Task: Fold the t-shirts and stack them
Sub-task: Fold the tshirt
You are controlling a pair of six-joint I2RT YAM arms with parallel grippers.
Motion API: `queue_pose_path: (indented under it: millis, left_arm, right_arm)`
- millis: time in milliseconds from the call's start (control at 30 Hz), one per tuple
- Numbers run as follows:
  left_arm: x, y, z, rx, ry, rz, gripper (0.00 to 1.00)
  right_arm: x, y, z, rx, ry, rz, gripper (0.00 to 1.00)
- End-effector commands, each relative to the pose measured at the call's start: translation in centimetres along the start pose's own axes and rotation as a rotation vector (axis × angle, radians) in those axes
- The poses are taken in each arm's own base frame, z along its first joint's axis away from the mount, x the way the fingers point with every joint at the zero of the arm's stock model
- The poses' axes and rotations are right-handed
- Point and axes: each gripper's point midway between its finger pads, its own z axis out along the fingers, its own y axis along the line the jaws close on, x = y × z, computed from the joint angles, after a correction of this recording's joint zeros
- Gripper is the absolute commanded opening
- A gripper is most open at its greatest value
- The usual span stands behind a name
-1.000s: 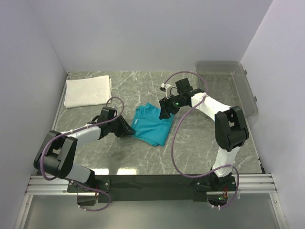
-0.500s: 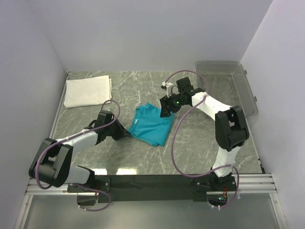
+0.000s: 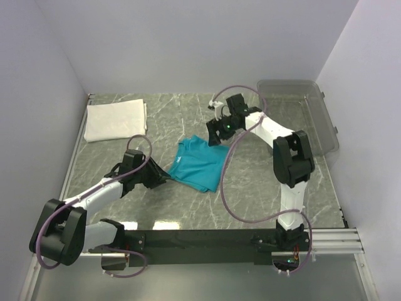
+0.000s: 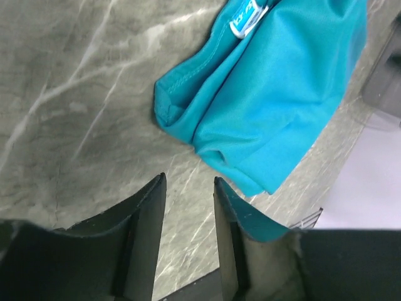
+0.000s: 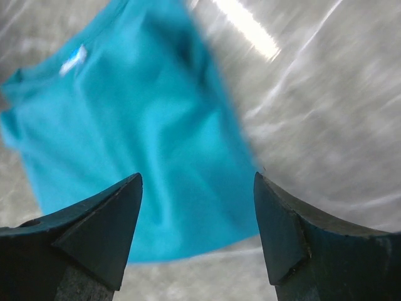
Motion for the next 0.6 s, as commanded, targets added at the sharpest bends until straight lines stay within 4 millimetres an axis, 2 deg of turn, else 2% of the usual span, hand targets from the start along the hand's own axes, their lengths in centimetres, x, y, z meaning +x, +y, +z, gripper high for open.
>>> queue_pose_path:
  millis: [0,33,100,167,333,433,533,567]
  left_arm:
    - [0.8,0.2,-0.2,0.010,0.038,-0.021,0.42]
    - [0.9,0.1,-0.1,0.018,0.046,-0.021,0.41]
    - [1.0,-0.4,0.3,0.045,0.071,-0.017,0.27]
    - [1.3,-0.3,1.0,0.040,0.103,-0.015,0.22]
    - [1.0,-2.0,2.4,0.094,0.153,0.010,0.27]
    - [0.7,-2.2,3.1,0.086,0.173,0.025,0.24]
    - [-0.3,-2.2,3.8,0.067,0.169,0.037,0.11]
    - [-0.6,-1.8,4.3,0.051,0.172,0.034,0.06]
  right_arm:
    - [-2.4,-3.4,0.4,0.088,0.007,-0.047,0.78]
    - [-2.0,-3.9,0.4,0.095,0.030,-0.031,0.79]
    - [-1.9,-4.9,0.8,0.116,0.049,-0.035,0.79]
    - [-1.7,-5.2,0.9,0.117,0.061,-0.040,0.79]
    - [0.2,-4.4,1.6,0.050,0.136,-0.015,0.75]
    - [1.3,-3.7,1.7,0.014,0.159,-0.001,0.68]
    - [3.2,-2.9,1.7,-0.010,0.195,0.026,0.54]
    - [3.5,-2.9,1.6,-0.012,0.197,0.037,0.43]
